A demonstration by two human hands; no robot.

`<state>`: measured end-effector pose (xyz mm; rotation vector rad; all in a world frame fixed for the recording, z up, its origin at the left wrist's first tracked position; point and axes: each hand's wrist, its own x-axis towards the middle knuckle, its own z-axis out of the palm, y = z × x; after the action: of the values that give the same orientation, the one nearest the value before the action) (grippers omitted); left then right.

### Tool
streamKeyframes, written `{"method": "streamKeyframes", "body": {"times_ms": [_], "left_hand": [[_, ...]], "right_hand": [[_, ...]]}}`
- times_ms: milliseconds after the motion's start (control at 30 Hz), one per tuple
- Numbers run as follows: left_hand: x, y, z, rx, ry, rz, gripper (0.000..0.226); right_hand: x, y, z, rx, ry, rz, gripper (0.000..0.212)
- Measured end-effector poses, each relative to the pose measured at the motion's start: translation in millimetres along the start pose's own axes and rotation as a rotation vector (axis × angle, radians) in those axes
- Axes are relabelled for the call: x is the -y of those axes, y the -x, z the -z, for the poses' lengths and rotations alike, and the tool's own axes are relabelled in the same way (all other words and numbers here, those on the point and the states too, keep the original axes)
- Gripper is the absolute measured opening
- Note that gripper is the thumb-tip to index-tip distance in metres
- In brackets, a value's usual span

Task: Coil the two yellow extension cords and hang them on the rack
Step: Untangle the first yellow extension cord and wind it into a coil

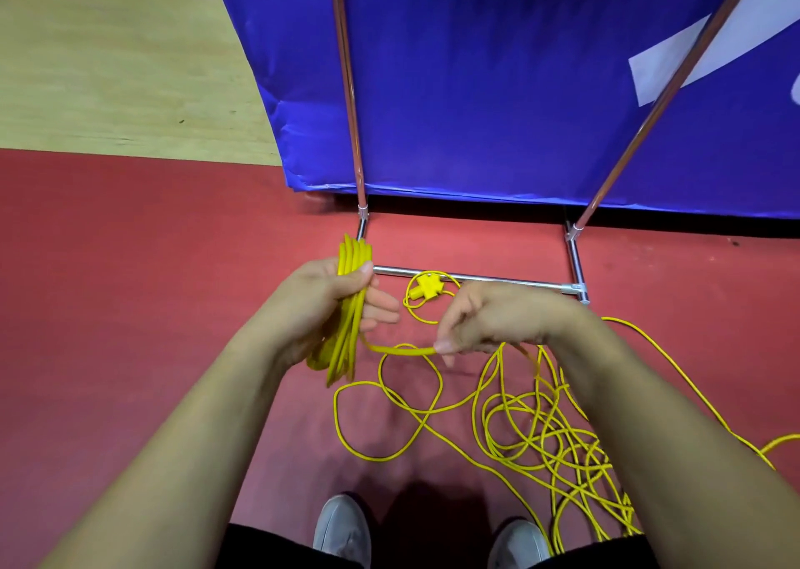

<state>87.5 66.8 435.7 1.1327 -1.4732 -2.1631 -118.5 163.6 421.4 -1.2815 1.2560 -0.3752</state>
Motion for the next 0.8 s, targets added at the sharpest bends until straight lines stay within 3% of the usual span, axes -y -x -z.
{"method": "streamKeyframes", "body": {"times_ms": [100,233,333,433,533,633,800], "left_hand": [[4,2,-11,0.107,-0.057,-0.007,0.014],[0,4,-15,0.214,-0.046,-0.02,0.019],[-6,4,-16,0.199,0.153,-0.034,0.01],[-9,3,-11,0.166,0.307,-0.022,0.016],[-8,4,-4,0.173,0.222,0.007,0.022],[-5,8,-6,0.206,0.07,0.084,0.011],[-1,5,-9,0.179,0.117,0.163,0.017]], "right_hand": [[13,0,-1,-0.088,-0.221,0.211,0.02],[6,-5,-1,-0.379,-0.386,0.338,0.013],[-10,-5,6,-0.442,-0.365,0.33,0.007],[-35,-4,16,-0.525,-0.22,0.224,0.008],[-63,-5,19,-0.68,-0.342,0.188,0.011],[-72,-10,17,-0.759,-0.444,0.175,0.012],[-48,-12,16,-0.737,-0.264,0.218,0.011]]}}
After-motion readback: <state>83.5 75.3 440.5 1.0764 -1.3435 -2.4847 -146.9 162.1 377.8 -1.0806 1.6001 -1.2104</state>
